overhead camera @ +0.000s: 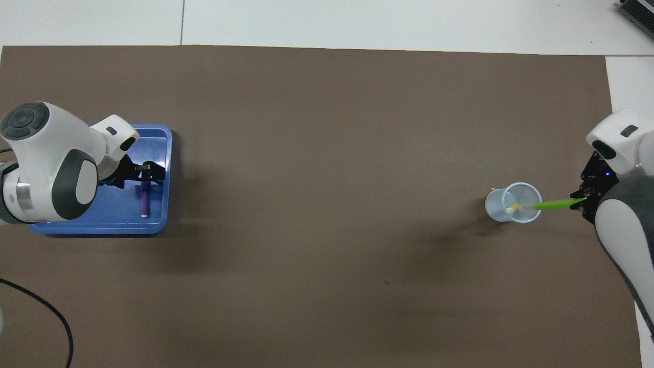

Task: Right arm passes pens to left for tray arrangement
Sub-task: 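Lift the green pen from the cup with the right gripper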

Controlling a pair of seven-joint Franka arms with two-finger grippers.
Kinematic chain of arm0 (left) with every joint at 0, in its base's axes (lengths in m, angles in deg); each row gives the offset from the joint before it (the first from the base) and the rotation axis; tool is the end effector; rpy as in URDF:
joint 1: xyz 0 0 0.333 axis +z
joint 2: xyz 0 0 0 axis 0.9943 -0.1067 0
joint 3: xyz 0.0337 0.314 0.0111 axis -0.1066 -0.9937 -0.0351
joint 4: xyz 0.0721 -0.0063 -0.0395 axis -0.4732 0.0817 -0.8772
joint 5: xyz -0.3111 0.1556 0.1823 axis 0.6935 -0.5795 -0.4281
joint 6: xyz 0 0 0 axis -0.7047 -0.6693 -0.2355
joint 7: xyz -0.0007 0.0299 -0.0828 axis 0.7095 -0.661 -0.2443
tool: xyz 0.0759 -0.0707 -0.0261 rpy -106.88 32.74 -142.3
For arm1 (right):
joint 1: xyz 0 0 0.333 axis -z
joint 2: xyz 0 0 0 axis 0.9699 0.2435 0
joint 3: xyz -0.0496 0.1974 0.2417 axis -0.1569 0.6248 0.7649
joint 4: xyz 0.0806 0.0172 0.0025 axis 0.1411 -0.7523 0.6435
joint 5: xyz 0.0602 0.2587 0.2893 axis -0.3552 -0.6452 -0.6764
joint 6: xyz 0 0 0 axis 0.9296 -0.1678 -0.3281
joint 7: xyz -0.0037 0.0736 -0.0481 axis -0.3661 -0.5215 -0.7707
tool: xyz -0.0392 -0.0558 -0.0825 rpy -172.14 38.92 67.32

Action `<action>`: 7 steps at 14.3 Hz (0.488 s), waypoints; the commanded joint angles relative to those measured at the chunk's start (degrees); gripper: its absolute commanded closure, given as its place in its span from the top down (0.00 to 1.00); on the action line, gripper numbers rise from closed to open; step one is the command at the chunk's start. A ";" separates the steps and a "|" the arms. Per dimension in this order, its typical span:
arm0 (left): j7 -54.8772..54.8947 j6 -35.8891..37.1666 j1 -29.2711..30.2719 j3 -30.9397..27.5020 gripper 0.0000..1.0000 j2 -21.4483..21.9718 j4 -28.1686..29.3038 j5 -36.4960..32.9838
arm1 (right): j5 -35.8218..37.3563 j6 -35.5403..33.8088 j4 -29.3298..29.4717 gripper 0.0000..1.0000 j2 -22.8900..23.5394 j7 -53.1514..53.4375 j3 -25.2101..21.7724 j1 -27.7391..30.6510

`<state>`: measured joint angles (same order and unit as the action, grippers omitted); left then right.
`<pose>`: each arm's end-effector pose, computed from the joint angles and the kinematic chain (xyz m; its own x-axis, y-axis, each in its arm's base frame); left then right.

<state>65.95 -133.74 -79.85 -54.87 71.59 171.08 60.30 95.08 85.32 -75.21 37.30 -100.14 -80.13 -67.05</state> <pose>0.5949 -0.0228 0.3227 0.9934 0.0253 -0.1115 0.0271 -0.9995 0.0148 0.5310 -0.0277 0.5318 0.1921 0.9677 -0.1631 0.9704 -0.2121 -0.1157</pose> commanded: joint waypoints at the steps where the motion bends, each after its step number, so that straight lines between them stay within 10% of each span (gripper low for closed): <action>1: -1.25 4.37 -0.86 0.01 1.00 1.45 -1.98 -0.03 | -0.61 -5.13 2.87 0.00 0.09 12.09 1.13 -2.60; 7: -8.88 10.96 -3.31 0.18 1.00 5.32 -4.27 1.64 | -17.88 -3.83 -1.16 0.00 -1.67 42.75 1.49 -7.36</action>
<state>60.14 -126.67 -81.19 -54.22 74.98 167.92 61.24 84.03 80.86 -73.58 37.26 -67.04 -78.55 -75.07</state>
